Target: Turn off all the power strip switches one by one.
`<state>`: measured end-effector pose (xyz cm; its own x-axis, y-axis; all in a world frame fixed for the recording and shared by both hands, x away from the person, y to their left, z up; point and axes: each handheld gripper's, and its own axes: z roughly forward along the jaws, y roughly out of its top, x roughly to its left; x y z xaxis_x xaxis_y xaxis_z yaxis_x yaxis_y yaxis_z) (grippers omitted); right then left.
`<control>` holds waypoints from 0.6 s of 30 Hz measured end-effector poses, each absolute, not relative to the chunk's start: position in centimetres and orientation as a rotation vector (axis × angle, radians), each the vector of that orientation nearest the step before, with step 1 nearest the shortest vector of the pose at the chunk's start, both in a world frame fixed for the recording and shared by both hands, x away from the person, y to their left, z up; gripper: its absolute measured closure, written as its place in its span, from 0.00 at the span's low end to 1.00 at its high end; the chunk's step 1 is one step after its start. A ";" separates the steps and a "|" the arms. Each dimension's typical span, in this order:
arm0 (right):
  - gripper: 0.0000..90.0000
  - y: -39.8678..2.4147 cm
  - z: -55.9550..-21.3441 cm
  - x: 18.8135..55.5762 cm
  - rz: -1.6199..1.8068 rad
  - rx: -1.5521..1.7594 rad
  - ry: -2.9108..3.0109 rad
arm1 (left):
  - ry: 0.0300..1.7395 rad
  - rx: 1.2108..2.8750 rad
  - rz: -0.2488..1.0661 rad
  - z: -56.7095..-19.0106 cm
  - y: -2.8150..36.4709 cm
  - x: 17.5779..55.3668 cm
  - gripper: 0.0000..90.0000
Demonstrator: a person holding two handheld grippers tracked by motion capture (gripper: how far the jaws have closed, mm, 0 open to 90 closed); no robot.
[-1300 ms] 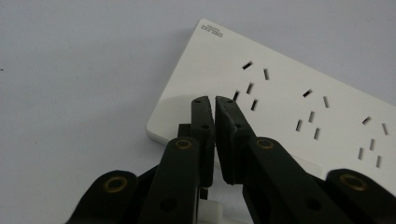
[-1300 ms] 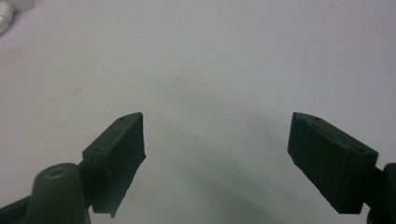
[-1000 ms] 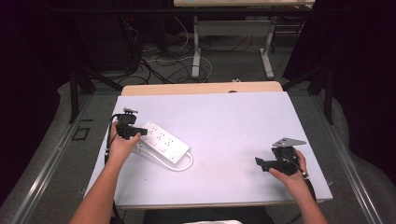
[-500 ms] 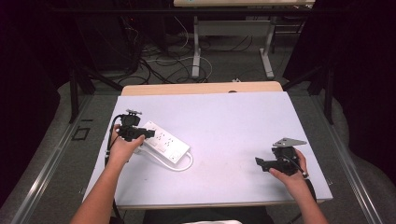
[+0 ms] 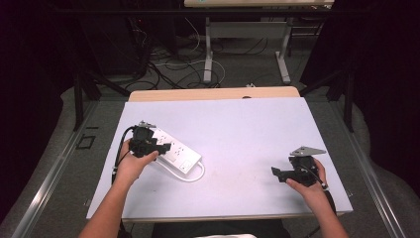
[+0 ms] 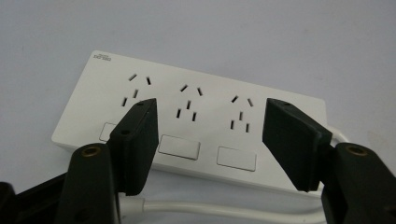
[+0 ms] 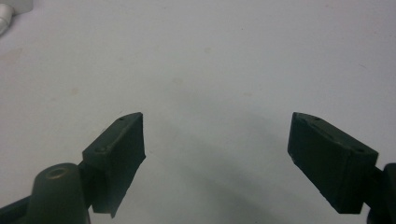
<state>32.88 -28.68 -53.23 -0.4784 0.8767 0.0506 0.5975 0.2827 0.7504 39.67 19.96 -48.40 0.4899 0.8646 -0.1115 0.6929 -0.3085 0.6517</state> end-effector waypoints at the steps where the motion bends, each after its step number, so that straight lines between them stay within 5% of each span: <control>1: 0.21 -28.7 -53.2 32.9 1.028 1.333 2.184 | 1.267 2.087 0.350 -48.4 19.9 39.5 0.37; 18: 0.21 -28.8 -53.1 32.8 1.028 1.335 2.175 | 1.249 2.022 0.373 -49.1 20.8 35.6 0.28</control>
